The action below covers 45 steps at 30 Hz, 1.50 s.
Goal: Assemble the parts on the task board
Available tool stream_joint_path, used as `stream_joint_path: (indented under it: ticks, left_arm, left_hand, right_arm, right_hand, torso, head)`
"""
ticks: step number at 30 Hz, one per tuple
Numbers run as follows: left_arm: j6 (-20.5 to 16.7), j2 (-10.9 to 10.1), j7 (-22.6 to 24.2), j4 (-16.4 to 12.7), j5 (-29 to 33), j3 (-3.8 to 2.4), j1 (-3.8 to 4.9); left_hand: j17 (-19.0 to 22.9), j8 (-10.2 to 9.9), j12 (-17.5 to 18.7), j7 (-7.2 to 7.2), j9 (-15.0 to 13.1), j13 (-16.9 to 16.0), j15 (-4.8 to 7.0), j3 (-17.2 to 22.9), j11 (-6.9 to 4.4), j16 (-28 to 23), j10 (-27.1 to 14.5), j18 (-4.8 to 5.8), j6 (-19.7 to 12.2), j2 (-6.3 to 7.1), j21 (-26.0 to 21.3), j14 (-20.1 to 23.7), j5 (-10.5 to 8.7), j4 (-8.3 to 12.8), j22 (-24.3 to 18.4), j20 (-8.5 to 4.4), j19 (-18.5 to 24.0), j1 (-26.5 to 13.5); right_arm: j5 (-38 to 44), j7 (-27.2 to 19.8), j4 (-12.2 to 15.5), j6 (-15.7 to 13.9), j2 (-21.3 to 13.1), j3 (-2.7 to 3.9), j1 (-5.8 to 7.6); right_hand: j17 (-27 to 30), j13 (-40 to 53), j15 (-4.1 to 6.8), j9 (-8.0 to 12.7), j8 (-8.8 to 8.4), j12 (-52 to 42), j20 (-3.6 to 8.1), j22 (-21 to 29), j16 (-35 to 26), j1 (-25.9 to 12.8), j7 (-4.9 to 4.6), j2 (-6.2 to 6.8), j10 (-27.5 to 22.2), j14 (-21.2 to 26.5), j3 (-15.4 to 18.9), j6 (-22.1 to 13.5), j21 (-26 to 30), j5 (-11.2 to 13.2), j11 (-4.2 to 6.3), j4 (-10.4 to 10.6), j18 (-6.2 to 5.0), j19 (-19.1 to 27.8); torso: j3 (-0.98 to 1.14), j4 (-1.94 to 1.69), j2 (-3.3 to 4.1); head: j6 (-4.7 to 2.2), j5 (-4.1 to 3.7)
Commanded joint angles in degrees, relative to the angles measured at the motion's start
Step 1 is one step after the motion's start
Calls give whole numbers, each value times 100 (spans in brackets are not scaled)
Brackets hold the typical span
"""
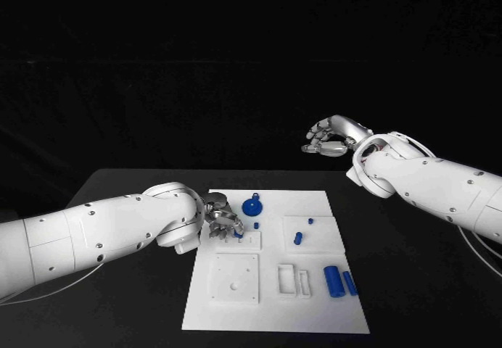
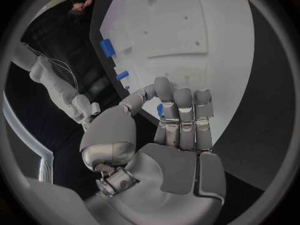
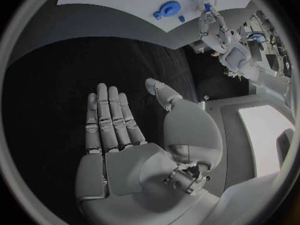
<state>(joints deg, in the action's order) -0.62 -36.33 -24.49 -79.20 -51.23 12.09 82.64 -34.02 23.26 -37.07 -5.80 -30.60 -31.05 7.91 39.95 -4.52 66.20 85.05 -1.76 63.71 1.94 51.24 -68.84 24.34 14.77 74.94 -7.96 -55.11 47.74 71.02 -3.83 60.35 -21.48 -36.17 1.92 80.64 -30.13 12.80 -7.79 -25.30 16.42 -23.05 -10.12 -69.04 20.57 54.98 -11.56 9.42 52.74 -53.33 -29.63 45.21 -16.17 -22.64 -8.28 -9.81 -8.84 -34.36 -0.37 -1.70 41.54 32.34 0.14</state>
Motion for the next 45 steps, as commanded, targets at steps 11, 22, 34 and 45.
stream_joint_path:
  ticks: [11, 22, 34, 45]
  left_arm:
    - [189, 49, -2, 14, -224, 53, 2]
    - [124, 91, 40, 52, -224, 89, -50]
    - [-154, 108, 134, 60, -224, 107, -58]
    - [-333, 87, 189, -5, -274, 107, -70]
  left_hand:
    - [27, 71, -244, 637, -1311, -74, 109, -13, -197, 159, -162, -8, 739, -105, 68, -98, -41, -73, 105, -604, -115, -86]
    - [41, 96, -399, 661, -1384, -115, 138, -16, -222, 259, -195, -13, 774, -138, 120, -109, -94, -103, 115, -630, -145, -142]
    - [82, 89, -493, 665, -1438, -115, 151, 11, -228, 310, -251, -15, 764, -147, 146, -83, -436, -153, 111, -650, -132, -157]
    - [112, 83, -544, 667, -1471, -101, 155, 60, -230, 344, -273, -13, 768, -119, 168, -75, -264, -114, 112, -658, -128, -101]
  right_arm:
    - [284, 116, 54, -40, 52, 3, 5]
    - [272, 134, 71, -14, 85, 3, 4]
    - [239, 152, 42, 13, 126, 3, 4]
    - [190, 162, 14, 34, 139, 3, 3]
  right_hand:
    - [36, -94, -36, 17, -3, 55, -16, -23, -62, 19, -18, 64, 1, 42, -15, -29, 67, 14, -58, 45, 15, 89]
    - [46, -126, -41, 23, -2, 64, -22, -30, -72, 27, -19, 71, 5, 46, -8, -31, 77, 29, -61, 47, 13, 101]
    - [53, -151, -46, 28, -2, 72, -27, -35, -82, 26, -21, 70, 8, 50, 1, -35, 87, 35, -63, 53, 13, 111]
    - [71, -208, -58, 40, -2, 86, -40, -45, -105, 14, -28, 74, 14, 68, 24, -44, 114, 86, -68, 74, 12, 141]
  torso:
    - [7, -43, 0]
    - [5, -36, 4]
    - [9, -44, 3]
    - [10, -42, 1]
  head:
    - [122, 26]
    - [124, 36]
    - [137, 18]
    - [140, 14]
